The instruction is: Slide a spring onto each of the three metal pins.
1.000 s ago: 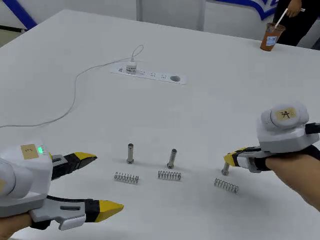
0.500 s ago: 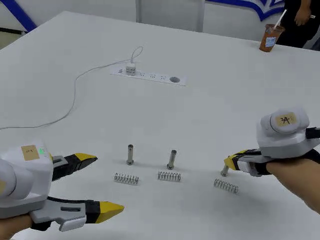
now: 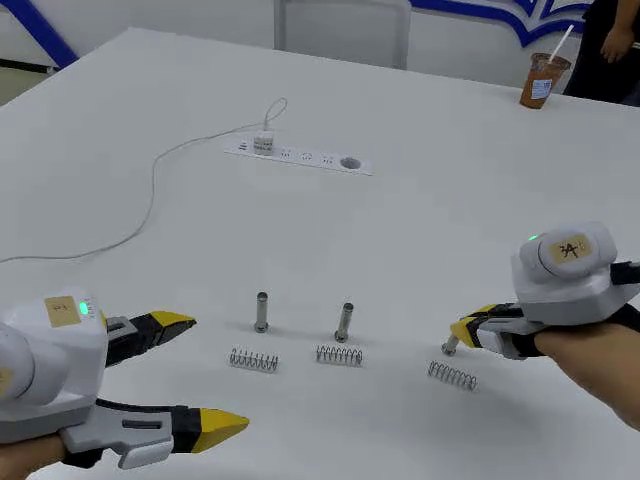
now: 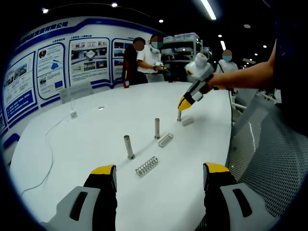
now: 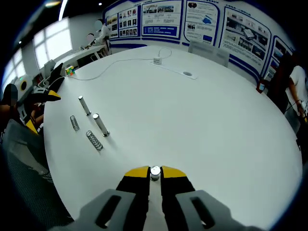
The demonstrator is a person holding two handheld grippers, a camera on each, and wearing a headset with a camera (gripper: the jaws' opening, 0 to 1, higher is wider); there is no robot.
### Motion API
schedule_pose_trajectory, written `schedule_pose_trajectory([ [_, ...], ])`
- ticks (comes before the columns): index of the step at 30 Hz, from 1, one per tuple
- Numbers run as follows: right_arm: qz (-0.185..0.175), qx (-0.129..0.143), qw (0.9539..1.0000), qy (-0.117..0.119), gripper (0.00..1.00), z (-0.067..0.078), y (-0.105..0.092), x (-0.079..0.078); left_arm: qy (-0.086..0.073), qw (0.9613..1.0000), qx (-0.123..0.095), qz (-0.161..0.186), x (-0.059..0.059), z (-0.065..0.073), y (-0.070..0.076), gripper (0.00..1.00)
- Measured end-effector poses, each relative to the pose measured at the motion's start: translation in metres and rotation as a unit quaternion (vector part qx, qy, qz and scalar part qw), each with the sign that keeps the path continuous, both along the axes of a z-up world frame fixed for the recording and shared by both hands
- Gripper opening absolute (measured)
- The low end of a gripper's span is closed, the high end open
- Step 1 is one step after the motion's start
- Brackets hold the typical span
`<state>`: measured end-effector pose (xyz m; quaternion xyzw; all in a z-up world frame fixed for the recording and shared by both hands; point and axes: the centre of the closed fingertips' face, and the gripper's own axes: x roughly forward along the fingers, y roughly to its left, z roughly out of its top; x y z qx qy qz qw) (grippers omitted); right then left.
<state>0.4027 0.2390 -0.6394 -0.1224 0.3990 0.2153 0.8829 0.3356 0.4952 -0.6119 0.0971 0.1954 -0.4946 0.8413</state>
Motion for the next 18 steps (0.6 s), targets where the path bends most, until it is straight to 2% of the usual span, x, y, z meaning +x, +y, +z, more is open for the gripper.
schedule_pose_trajectory([
  [9,0.006,0.000,1.0000,-0.001,0.11,-0.0009,0.0010,-0.0003,0.000,1.0000,0.000,-0.001,0.0000,0.0005,-0.0003,0.75],
  [18,0.010,-0.005,0.9998,-0.014,0.19,0.0053,0.0004,-0.0006,-0.003,1.0000,-0.002,-0.003,0.0005,0.0018,-0.0011,0.75],
])
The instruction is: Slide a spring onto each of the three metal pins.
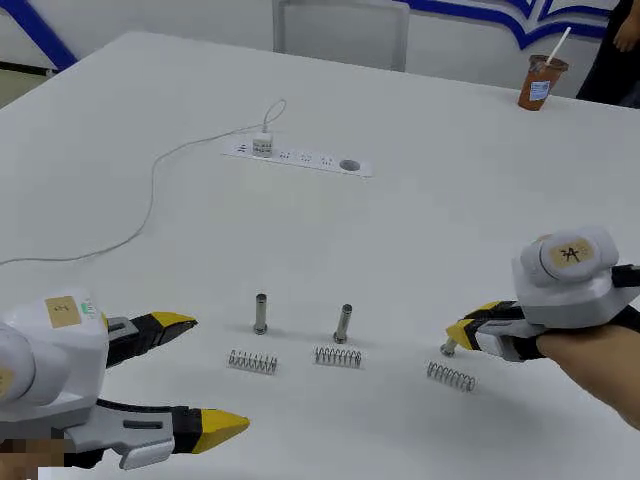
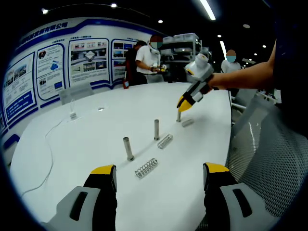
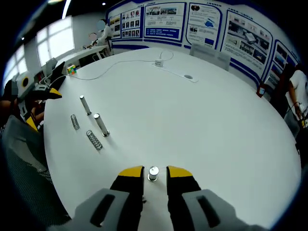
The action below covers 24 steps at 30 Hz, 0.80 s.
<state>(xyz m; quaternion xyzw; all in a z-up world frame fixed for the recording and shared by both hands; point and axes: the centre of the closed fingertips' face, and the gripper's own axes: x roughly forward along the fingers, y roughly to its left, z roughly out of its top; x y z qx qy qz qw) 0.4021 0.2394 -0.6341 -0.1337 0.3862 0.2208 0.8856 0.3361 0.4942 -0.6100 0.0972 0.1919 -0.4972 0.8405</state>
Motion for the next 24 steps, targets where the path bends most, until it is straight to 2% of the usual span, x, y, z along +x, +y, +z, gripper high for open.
schedule_pose_trajectory([
  [14,0.005,0.002,0.9999,-0.012,0.22,0.005,-0.011,-0.011,-0.004,1.0000,0.002,-0.001,-0.001,0.001,0.002,0.75],
  [24,0.022,0.001,0.9998,-0.001,0.22,-0.002,-0.020,-0.025,-0.006,1.0000,0.004,-0.006,-0.002,0.004,-0.002,0.74],
])
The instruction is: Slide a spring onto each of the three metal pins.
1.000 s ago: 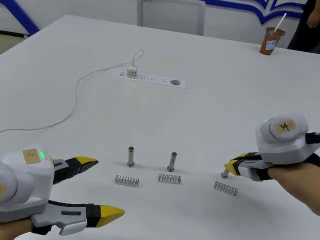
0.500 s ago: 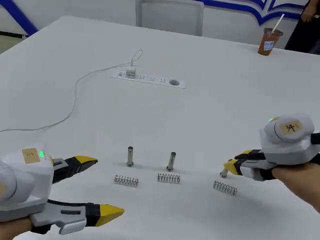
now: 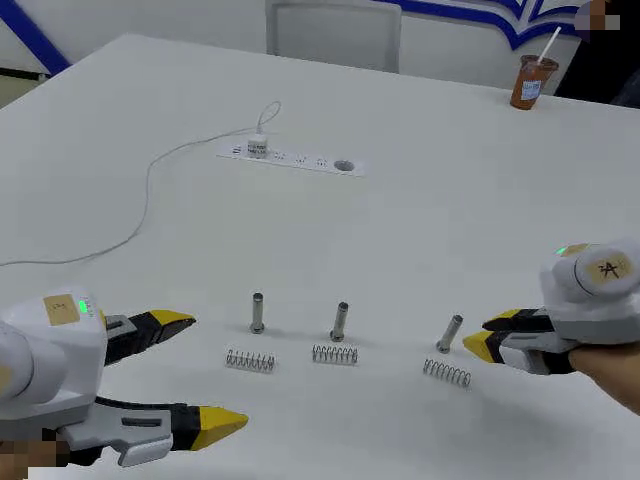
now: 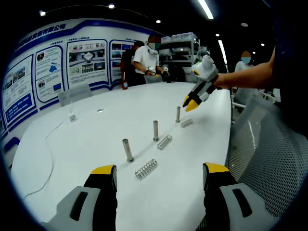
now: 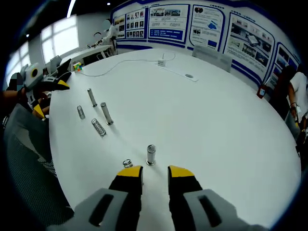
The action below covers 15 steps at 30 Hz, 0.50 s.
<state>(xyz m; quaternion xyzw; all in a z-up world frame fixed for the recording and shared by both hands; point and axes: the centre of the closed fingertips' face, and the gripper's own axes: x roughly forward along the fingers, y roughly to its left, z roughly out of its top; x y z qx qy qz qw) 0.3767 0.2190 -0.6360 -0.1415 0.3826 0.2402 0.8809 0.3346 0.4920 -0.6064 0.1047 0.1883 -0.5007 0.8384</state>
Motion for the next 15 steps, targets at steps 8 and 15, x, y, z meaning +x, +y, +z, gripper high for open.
schedule_pose_trajectory([
  [8,0.041,-0.001,0.9989,0.022,0.21,-0.008,0.009,-0.014,-0.001,1.0000,0.002,-0.001,0.000,0.000,-0.001,0.74],
  [15,0.077,-0.005,0.9959,0.047,0.21,-0.019,0.013,-0.020,-0.001,1.0000,0.003,0.000,-0.002,0.000,-0.001,0.74],
])
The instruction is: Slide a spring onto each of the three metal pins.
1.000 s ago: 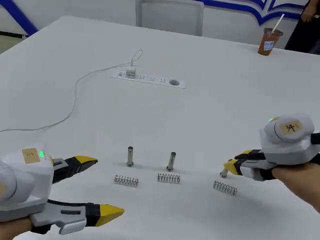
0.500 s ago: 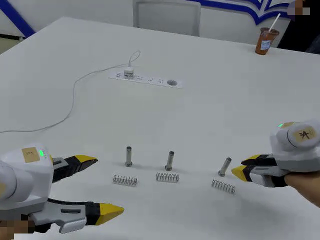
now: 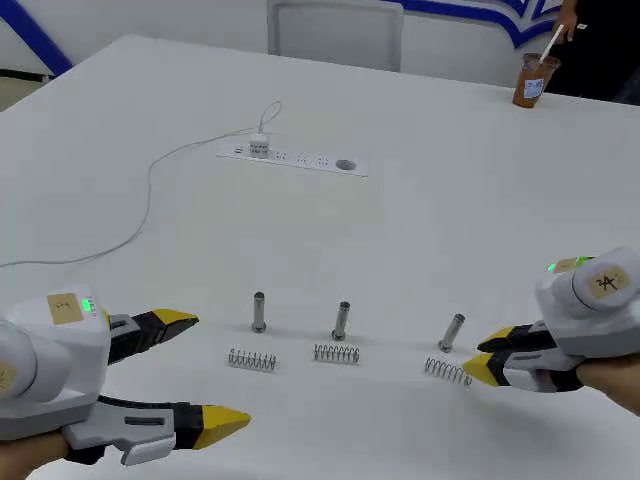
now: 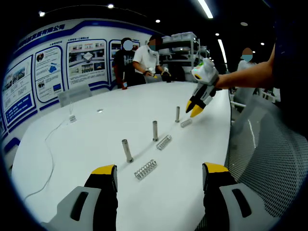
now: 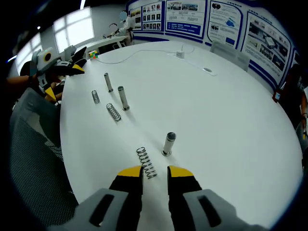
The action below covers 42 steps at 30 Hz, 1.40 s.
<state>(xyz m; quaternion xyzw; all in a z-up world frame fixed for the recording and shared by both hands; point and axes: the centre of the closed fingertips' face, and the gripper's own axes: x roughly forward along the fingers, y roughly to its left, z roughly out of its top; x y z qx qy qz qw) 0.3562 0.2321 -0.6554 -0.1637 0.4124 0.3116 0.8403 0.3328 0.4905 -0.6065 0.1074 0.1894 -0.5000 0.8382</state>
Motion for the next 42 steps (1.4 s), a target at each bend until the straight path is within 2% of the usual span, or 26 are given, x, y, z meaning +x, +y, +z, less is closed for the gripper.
schedule_pose_trajectory([
  [6,0.047,-0.030,0.9983,0.018,0.19,-0.010,0.004,-0.005,0.001,1.0000,0.000,0.002,0.000,-0.001,0.000,0.73],
  [13,0.073,-0.049,0.9958,0.025,0.17,-0.014,0.006,-0.004,0.002,1.0000,0.002,0.004,-0.001,-0.001,0.002,0.73],
  [19,0.106,-0.076,0.9907,0.040,0.15,-0.022,0.007,-0.007,0.003,1.0000,0.003,0.002,-0.002,-0.001,0.002,0.73],
  [39,0.146,-0.106,0.9812,0.070,0.12,-0.030,0.008,-0.005,0.007,0.9999,0.005,-0.006,-0.004,-0.001,-0.001,0.71],
  [42,0.145,-0.104,0.9815,0.070,0.12,-0.030,0.008,-0.006,0.007,0.9999,0.005,-0.008,-0.004,-0.002,-0.002,0.71],
])
